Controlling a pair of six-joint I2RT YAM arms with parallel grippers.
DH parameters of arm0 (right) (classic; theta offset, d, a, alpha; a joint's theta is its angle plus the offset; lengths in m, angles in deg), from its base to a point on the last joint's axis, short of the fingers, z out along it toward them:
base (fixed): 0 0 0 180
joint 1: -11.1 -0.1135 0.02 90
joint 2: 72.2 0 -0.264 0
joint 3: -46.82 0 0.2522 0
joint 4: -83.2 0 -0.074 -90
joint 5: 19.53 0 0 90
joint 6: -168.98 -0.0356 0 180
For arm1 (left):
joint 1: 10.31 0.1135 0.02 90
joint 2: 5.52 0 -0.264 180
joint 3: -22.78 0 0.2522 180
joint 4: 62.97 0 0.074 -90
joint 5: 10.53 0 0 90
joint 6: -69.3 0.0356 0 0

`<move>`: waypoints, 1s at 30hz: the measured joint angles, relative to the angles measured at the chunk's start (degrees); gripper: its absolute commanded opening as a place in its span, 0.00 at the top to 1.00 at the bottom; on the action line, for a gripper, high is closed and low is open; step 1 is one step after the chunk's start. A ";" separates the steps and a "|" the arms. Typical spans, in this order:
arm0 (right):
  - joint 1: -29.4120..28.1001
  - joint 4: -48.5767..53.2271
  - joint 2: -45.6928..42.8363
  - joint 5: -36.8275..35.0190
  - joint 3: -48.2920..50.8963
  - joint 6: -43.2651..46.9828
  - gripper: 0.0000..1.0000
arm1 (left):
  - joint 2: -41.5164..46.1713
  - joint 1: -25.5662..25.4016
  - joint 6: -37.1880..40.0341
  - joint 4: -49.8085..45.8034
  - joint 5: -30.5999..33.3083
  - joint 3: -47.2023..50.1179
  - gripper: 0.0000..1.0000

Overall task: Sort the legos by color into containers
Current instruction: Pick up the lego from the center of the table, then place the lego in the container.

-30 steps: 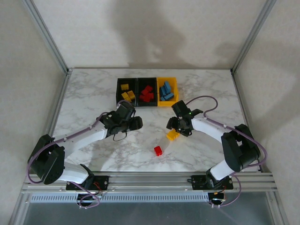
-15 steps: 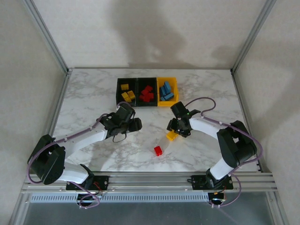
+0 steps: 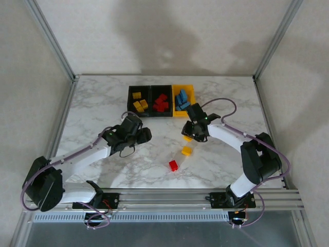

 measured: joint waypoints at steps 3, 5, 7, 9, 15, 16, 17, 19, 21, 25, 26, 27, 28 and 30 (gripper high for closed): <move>-0.57 0.00 1.20 0.35 -6.08 1.51 0.64 | 3.65 2.86 -1.73 -0.17 0.48 1.22 0.36; -1.46 -0.37 3.69 0.68 -11.17 2.62 0.64 | 6.10 4.90 -2.64 -0.70 0.72 1.88 0.35; -2.45 -1.11 7.08 1.49 -16.41 3.65 0.64 | 8.39 6.93 -3.56 -1.53 1.03 2.29 0.34; -3.56 -1.68 11.34 2.36 -22.16 4.72 0.63 | 10.25 8.98 -4.33 -2.62 1.49 2.43 0.34; -6.12 -1.92 24.76 5.22 -40.39 7.34 0.63 | 12.81 13.03 -5.64 -5.18 1.92 2.45 0.33; -6.36 -1.95 26.99 5.75 -43.56 7.56 0.63 | 12.94 13.29 -5.79 -5.44 1.90 2.45 0.33; -6.43 -1.95 29.03 6.34 -46.40 7.74 0.63 | 12.98 13.49 -5.90 -5.62 1.90 2.45 0.34; -6.49 -1.66 32.39 7.13 -51.34 7.98 0.63 | 13.07 13.62 -5.95 -6.08 1.90 2.45 0.33; -6.47 -1.38 35.67 8.00 -56.11 8.17 0.62 | 13.16 13.66 -5.95 -6.51 1.88 2.45 0.34; -6.47 -0.70 42.27 9.86 -65.70 8.17 0.62 | 13.25 13.99 -5.95 -6.71 1.75 2.45 0.34; -6.47 -0.76 43.80 10.47 -67.80 8.15 0.61 | 13.29 14.03 -5.95 -6.73 1.73 2.45 0.34; -6.47 -0.72 44.98 10.95 -69.35 8.13 0.61 | 13.33 14.03 -5.95 -6.86 1.73 2.45 0.34; -6.47 -0.74 46.23 11.19 -70.86 7.93 0.61 | 13.49 14.03 -5.95 -7.04 1.73 2.45 0.34; -6.47 -0.87 48.04 11.87 -72.76 7.58 0.60 | 13.97 14.03 -5.95 -7.30 1.73 2.45 0.34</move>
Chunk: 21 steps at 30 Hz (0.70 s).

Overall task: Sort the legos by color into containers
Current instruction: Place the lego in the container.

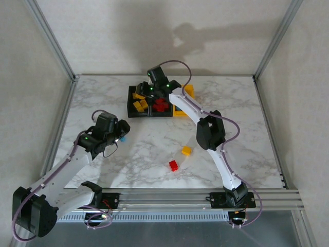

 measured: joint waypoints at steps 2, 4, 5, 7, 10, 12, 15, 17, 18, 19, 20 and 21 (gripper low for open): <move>0.02 -0.26 1.16 0.59 -0.74 -0.50 0.59 | 0.57 0.02 0.00 -0.37 0.00 0.00 0.34; 0.04 -0.57 1.97 0.79 -1.03 -0.83 0.58 | 0.98 0.22 0.00 -0.61 0.00 0.00 0.34; 0.04 -0.90 2.32 0.83 -1.07 -1.03 0.57 | 1.18 0.28 0.00 -0.68 0.02 0.00 0.34; 0.04 -1.46 2.91 1.22 -1.11 -1.36 0.52 | 1.55 0.33 -0.02 -0.79 0.02 0.00 0.34; 0.04 -1.84 3.50 1.64 -1.20 -1.99 0.46 | 1.99 0.33 -0.07 -0.87 0.00 0.00 0.34; 0.02 -1.88 3.56 1.68 -1.22 -2.01 0.42 | 2.16 0.33 -0.20 -0.87 0.02 0.02 0.34; 0.04 -2.08 3.56 1.66 -1.38 -2.14 0.42 | 2.27 0.33 -0.28 -0.90 0.00 0.04 0.34; 0.04 -2.14 3.56 1.64 -1.57 -2.14 0.41 | 2.27 0.33 -0.42 -0.90 -0.02 0.04 0.34; 0.04 -2.16 3.56 1.62 -1.77 -2.01 0.41 | 2.27 0.33 -0.44 -0.87 -0.02 0.09 0.34; 0.04 -2.23 3.56 1.51 -1.88 -1.99 0.41 | 2.27 0.33 -0.44 -0.87 -0.04 0.15 0.34; 0.04 -2.27 3.56 1.38 -1.97 -1.95 0.41 | 2.29 0.33 -0.48 -0.85 -0.09 0.26 0.34; 0.02 -2.34 3.54 1.18 -1.97 -1.79 0.41 | 2.34 0.33 -0.59 -0.87 -0.26 0.42 0.34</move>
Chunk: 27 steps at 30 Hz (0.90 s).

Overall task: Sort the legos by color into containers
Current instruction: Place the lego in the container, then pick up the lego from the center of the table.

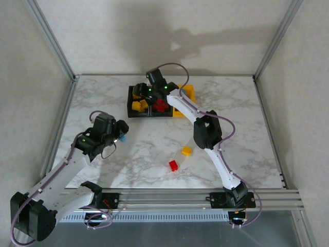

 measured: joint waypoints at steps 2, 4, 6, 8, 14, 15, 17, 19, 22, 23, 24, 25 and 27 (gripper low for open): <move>0.02 0.04 -0.20 -0.42 0.00 0.35 0.41 | 0.28 0.00 -0.07 0.02 -0.42 0.46 0.34; 0.00 0.09 -1.40 -0.81 1.05 1.22 0.41 | 0.57 0.00 -0.11 0.00 -1.03 0.90 0.33; 0.00 -0.28 -4.92 -1.03 5.01 2.32 0.42 | 0.61 0.00 -0.22 0.02 -1.31 1.01 0.33; 0.00 -0.94 -10.05 -1.14 11.02 3.48 0.42 | 0.61 -0.02 -0.22 0.07 -1.73 1.03 0.33; 0.02 -5.46 -33.46 -2.19 37.29 7.34 0.42 | -0.26 -2.34 0.48 1.62 -4.11 1.38 0.33; 0.09 -6.23 -37.35 -2.25 41.55 7.67 0.42 | -0.85 -3.45 0.68 2.01 -4.28 1.38 0.33; 0.35 -6.58 -43.60 -2.38 48.30 7.98 0.42 | -2.27 -5.53 0.96 2.21 -4.52 1.36 0.34; 0.85 -6.05 -47.56 -2.75 53.13 7.91 0.41 | -3.80 -7.08 1.33 2.21 -4.57 1.33 0.34; 1.81 -3.15 -50.97 -4.85 59.47 7.15 0.32 | -5.68 -8.74 1.77 2.38 -4.94 1.31 0.33; 2.10 -1.36 -51.91 -5.95 61.72 6.93 0.30 | -6.08 -9.22 1.99 2.71 -5.22 1.31 0.33; 2.29 0.52 -52.68 -6.93 63.63 6.58 0.28 | -6.36 -9.75 2.14 3.17 -5.66 1.31 0.33; 2.34 2.40 -53.22 -7.67 64.96 6.10 0.26 | -6.58 -10.25 2.25 3.50 -6.08 1.31 0.33; 2.34 6.51 -54.23 -9.14 67.56 5.31 0.24 | -7.10 -11.34 2.67 4.39 -7.04 1.31 0.33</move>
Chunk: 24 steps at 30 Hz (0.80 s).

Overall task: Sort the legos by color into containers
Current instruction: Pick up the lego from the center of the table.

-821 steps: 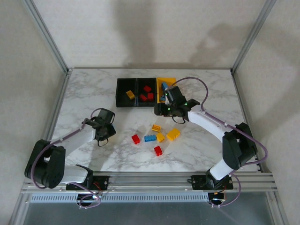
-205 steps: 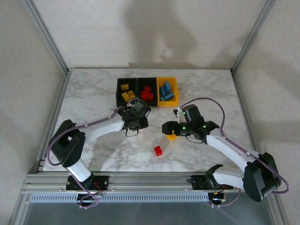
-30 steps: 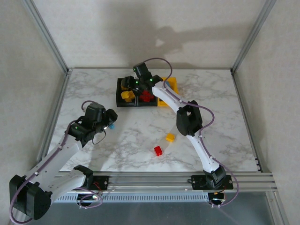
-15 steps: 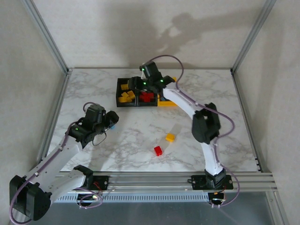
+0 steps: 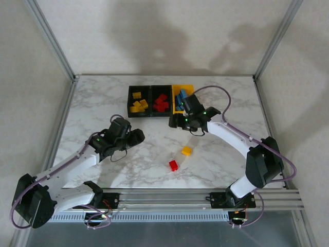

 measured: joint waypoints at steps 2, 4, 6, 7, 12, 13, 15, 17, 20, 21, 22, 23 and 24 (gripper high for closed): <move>0.00 2.49 -0.74 -1.05 2.19 -0.98 0.23 | -0.57 -0.90 0.50 0.46 -0.50 0.00 0.33; 0.00 4.13 -1.31 -1.64 4.24 -1.73 0.22 | -1.03 -1.25 0.81 0.66 -0.72 0.00 0.33; -0.09 5.20 -1.42 -2.05 5.95 -2.51 0.22 | -1.36 -1.25 0.83 1.01 -0.74 0.00 0.33; -0.13 5.42 -1.38 -2.12 6.56 -2.82 0.22 | -1.44 -1.25 0.81 1.14 -0.74 0.00 0.33; -1.18 5.44 0.22 -2.21 8.41 -4.61 0.22 | -1.44 -1.36 0.81 1.68 -0.72 0.02 0.33; -1.40 5.11 0.72 -2.10 8.90 -4.98 0.23 | -1.44 -1.36 0.81 1.68 -0.70 0.04 0.33; -1.75 4.57 2.21 -1.97 9.94 -5.95 0.24 | -1.44 -1.36 0.81 1.66 -0.70 0.13 0.33; -1.92 4.26 3.26 -1.81 10.75 -6.67 0.25 | -1.44 -1.36 0.81 1.66 -0.68 0.28 0.33; -2.19 4.04 4.07 -1.77 11.76 -7.41 0.33 | -1.44 -1.36 0.81 1.70 -0.68 0.68 0.33; -2.23 4.07 4.28 -1.77 11.93 -7.61 0.37 | -1.44 -1.36 0.81 1.73 -0.68 0.83 0.33; -2.25 3.87 4.44 -1.57 12.09 -7.78 0.41 | -1.44 -1.36 0.81 1.70 -0.68 0.98 0.33; -2.25 3.69 4.57 -1.40 12.20 -7.93 0.45 | -1.44 -1.36 0.81 1.73 -0.68 1.16 0.33; -2.27 3.54 4.66 -1.27 12.24 -8.11 0.48 | -1.44 -1.36 0.81 1.70 -0.68 1.25 0.33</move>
